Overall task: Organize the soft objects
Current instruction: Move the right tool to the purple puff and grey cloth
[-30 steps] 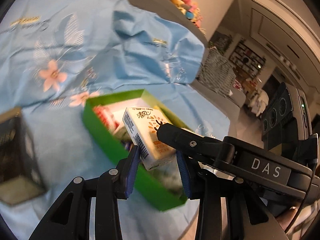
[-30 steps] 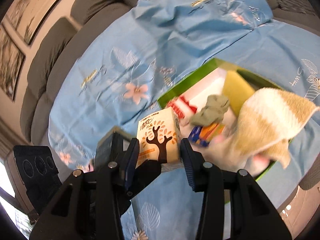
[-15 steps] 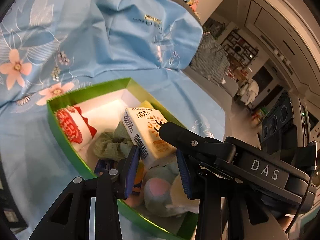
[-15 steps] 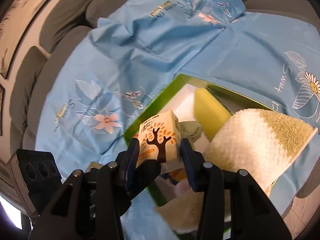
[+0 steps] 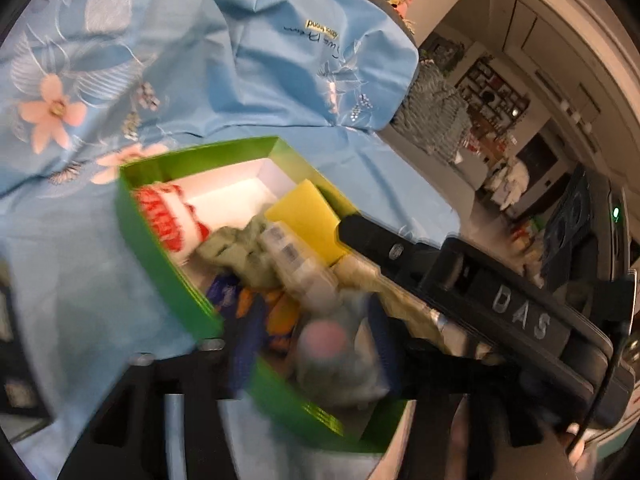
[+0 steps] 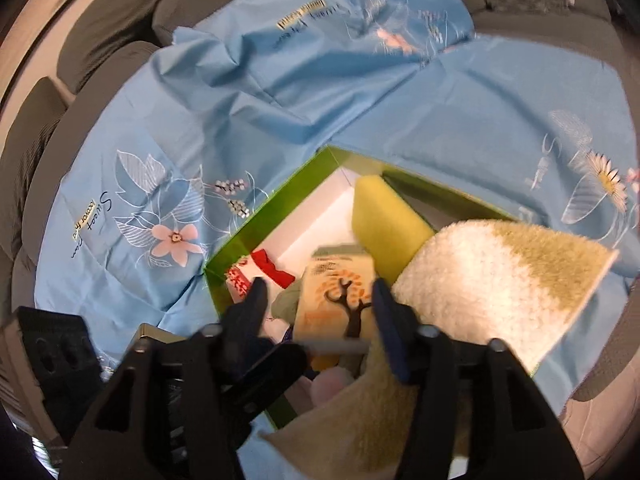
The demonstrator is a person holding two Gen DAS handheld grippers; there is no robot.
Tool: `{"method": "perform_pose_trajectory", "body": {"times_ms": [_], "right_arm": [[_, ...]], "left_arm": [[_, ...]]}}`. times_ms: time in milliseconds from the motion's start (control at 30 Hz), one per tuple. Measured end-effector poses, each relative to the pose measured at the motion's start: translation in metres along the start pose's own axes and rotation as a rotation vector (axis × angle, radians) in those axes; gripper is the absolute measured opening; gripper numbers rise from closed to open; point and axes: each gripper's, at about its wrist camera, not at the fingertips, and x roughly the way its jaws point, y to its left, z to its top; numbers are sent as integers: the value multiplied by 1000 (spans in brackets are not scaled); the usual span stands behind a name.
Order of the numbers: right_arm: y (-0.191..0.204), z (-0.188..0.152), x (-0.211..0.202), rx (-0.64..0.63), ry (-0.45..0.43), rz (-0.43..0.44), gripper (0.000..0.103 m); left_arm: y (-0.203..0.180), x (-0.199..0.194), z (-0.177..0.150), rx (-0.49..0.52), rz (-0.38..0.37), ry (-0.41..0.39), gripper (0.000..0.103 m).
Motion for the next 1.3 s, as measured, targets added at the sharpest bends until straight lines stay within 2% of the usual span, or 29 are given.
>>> {"method": "perform_pose_trajectory", "body": {"times_ms": [67,167,300,367,500,600,733,867,1033,1300], "right_arm": [[5,-6,-15,-13,-47,-1,71],[18,-16,-35,-41,-72,18,78],[46,-34,-57,-134,-78,29,81],[62,-46,-67,-187,-76,41,82],[96,-75,-82,-273,-34,119,84],[125,-97,-85,-343,14,165,85],[163,-130,-84,-408,84,224,86],[198,-163,-71,-485,206,317,86],[246,-202,-59,-612,269,322,86],[311,-235,-23,-733,407,393,84]], "left_arm": [[0,-21,-13,8,48,-38,84],[9,-55,-36,-5,77,-89,84],[38,-96,-66,-129,129,-124,84],[53,-117,-83,-184,188,-152,84],[82,-162,-119,-272,320,-228,84],[107,-191,-147,-358,383,-281,84],[147,-218,-183,-532,485,-365,84],[168,-216,-201,-588,528,-336,84],[196,-216,-223,-683,538,-346,84],[217,-233,-241,-815,520,-468,84]]}}
